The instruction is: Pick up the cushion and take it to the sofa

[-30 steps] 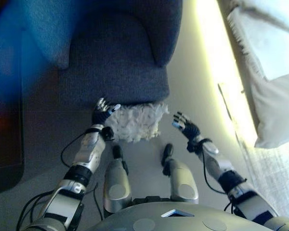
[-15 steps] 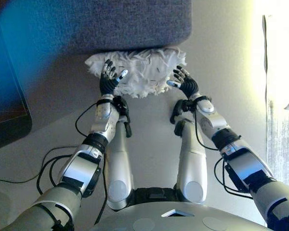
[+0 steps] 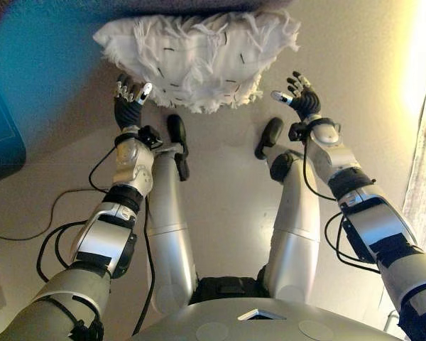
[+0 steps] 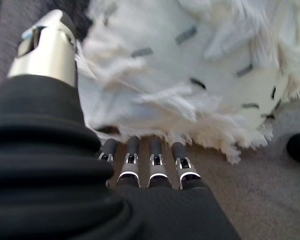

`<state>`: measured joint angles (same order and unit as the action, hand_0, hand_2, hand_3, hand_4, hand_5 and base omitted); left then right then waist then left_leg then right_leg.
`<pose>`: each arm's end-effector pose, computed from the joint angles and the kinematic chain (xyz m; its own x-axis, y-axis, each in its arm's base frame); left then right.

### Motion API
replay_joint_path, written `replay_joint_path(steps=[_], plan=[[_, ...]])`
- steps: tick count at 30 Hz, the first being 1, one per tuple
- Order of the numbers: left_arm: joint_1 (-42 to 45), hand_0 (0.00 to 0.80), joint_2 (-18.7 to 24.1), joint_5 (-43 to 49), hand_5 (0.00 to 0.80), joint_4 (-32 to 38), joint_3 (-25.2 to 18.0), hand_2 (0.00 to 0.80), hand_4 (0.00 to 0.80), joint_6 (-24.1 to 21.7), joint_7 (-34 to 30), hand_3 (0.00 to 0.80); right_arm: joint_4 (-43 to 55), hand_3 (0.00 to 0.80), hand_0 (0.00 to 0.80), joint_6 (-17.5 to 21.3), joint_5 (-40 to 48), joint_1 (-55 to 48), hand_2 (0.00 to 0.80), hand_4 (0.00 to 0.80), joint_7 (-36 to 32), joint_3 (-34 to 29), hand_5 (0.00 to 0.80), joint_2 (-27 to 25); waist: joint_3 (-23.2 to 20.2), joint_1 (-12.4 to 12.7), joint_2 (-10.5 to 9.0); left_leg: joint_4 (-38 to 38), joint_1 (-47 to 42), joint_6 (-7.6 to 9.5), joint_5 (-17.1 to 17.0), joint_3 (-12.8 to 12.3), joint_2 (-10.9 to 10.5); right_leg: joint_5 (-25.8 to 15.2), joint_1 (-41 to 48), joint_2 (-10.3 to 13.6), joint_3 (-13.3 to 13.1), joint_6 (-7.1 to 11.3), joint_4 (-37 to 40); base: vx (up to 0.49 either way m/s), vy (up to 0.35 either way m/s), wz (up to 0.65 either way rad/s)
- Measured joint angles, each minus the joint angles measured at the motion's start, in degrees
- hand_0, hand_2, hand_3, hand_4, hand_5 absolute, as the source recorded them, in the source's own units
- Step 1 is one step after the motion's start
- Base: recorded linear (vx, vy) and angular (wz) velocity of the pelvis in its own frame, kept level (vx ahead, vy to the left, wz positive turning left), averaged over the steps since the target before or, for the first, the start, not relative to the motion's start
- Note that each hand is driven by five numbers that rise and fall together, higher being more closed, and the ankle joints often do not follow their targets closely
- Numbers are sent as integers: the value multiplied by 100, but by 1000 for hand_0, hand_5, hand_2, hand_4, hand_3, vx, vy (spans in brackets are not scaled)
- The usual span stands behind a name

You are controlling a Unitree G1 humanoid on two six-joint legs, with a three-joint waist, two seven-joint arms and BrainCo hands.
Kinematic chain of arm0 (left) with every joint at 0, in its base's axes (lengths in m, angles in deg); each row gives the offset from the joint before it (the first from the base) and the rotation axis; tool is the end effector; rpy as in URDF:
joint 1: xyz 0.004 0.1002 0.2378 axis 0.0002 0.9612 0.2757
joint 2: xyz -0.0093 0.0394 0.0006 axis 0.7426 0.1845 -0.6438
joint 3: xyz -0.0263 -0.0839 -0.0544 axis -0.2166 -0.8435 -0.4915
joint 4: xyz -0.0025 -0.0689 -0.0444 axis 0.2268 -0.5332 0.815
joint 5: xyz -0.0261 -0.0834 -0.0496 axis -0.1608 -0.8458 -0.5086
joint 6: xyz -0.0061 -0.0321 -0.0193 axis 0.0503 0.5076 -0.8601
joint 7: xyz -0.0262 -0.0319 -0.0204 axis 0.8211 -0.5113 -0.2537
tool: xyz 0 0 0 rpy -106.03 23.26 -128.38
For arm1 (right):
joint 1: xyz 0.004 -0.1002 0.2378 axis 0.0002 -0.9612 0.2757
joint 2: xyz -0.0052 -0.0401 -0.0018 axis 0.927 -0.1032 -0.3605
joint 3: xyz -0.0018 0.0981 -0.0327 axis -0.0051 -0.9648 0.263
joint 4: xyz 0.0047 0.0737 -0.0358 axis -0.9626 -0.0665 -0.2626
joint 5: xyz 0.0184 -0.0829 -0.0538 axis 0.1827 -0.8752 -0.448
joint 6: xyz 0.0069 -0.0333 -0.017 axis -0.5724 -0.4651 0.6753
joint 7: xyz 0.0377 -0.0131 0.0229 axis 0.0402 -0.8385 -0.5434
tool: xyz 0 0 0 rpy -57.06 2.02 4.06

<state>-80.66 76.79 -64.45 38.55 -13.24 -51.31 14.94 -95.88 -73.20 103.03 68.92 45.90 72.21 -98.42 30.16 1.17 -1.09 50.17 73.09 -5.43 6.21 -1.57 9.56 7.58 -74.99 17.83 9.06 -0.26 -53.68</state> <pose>0.3168 0.2036 0.0902 0.9410 0.3019 0.1529 -0.2330 0.9056 -0.3544 0.3393 -0.1855 0.1138 0.9994 -0.0336 -0.0022 0.0336 0.9992 0.0225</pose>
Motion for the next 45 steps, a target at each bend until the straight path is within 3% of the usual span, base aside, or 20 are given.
replay_joint_path(steps=[5, 10, 19, 33, 45], plan=[[156, 0, -22, 47, 0, 331, -86, 0, 0, -24, 230, 0, 82, 0, 0, 0, 150, -165, 0, 0, 81, -187, 0, -18, 3, 59, 7, 295, 329, -12, 67, 103, -32, 123, -301, 55, -8, -22, -316, -4, 0, 5], [144, 0, 62, 254, 0, 383, -89, 0, 0, 251, 300, 0, 196, 0, 0, -43, 176, -20, 0, 0, -118, -169, 0, -289, 3, 142, 28, 865, 843, -11, 235, 197, -54, 327, -787, 132, -83, -48, -885, -36, 20, 5], [-791, 0, 805, -105, 0, -136, -39, 0, 0, 622, -220, 0, 68, 0, 0, -165, 754, 719, 0, 0, -581, 18, 0, -853, 9, 118, 39, 2185, 1831, 45, 650, 291, 9, 583, -1794, 178, -428, -63, -2041, -41, 21, -5], [-1397, 0, 1325, -717, 0, -548, 326, 0, 0, 1297, -1247, 0, -140, 0, 0, -598, 1061, 1118, 0, 0, -934, 333, 0, -914, 9, -24, 39, 2952, 1860, 157, 922, 222, 124, 837, -1885, 303, -704, -40, -2806, 5, 4, 2], [-1408, 0, 1213, -1585, 0, -619, 586, 0, 0, 1564, -1671, 0, -272, 0, 0, -1013, 970, 1126, 0, 0, -1142, 474, 0, -868, 9, -55, 39, 3610, 1843, 232, 1084, 179, 323, 1107, -1916, 416, -893, -72, -3548, 13, -5, 4]])
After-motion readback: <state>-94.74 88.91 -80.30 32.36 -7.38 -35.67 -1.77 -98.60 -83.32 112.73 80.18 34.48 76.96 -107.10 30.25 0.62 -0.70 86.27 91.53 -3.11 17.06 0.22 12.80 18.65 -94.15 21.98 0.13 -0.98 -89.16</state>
